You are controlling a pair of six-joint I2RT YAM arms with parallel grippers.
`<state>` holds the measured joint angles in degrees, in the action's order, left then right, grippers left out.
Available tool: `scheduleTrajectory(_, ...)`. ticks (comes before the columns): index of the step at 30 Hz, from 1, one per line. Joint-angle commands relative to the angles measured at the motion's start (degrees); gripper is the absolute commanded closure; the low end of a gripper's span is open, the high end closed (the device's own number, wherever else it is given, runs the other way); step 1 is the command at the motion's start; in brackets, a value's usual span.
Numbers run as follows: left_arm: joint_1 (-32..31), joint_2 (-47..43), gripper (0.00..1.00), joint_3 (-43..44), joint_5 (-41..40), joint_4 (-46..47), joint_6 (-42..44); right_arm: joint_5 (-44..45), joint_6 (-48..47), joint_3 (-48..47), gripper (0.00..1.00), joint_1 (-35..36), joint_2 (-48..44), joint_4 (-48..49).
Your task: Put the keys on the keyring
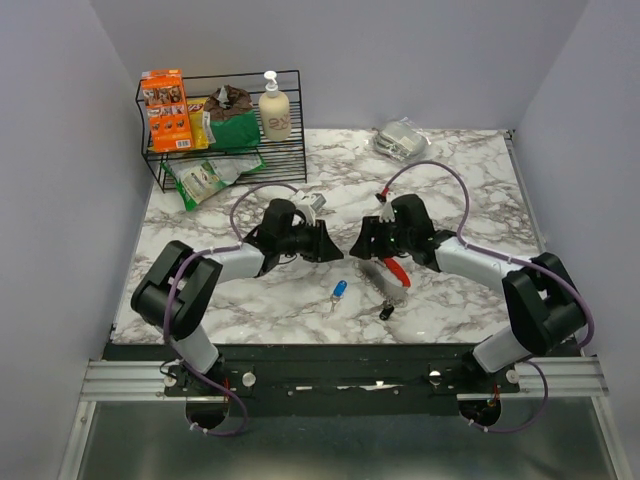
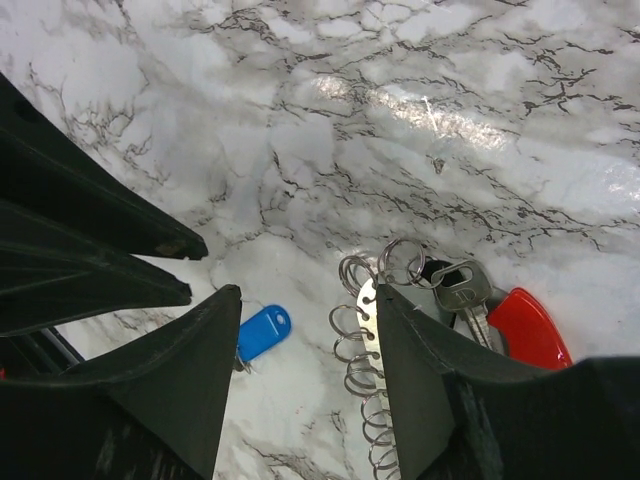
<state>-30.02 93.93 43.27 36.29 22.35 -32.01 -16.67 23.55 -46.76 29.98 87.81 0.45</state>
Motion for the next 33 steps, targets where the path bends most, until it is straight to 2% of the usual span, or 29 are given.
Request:
scheduleTrajectory(1, -1.7, 4.1, 0.74, 2.0, 1.3, 3.2, -2.0, -3.5, 1.3, -0.1, 0.36, -1.4, 1.6, 3.9)
scheduleTrajectory(9, -3.5, 7.5, 0.79, 4.8, -0.8, 0.9, -1.5, -6.2, 2.5, 1.6, 0.38, -2.7, 3.4, 6.0)
scheduleTrajectory(19, -4.5, 10.4, 0.86, 7.9, -5.9, -6.4, 0.7, -7.2, 3.4, 1.9, 0.42, -3.1, 7.0, 6.3)
scheduleTrajectory(29, -5.6, 12.9, 0.88, 8.8, -8.4, -8.2, 1.8, -7.5, 4.0, 2.0, 0.44, -3.0, 9.0, 6.8)
scheduleTrajectory(33, -5.6, 13.8, 0.89, 8.6, -8.4, -7.4, 1.4, -7.7, 4.1, 1.6, 0.50, -2.9, 9.7, 6.8)
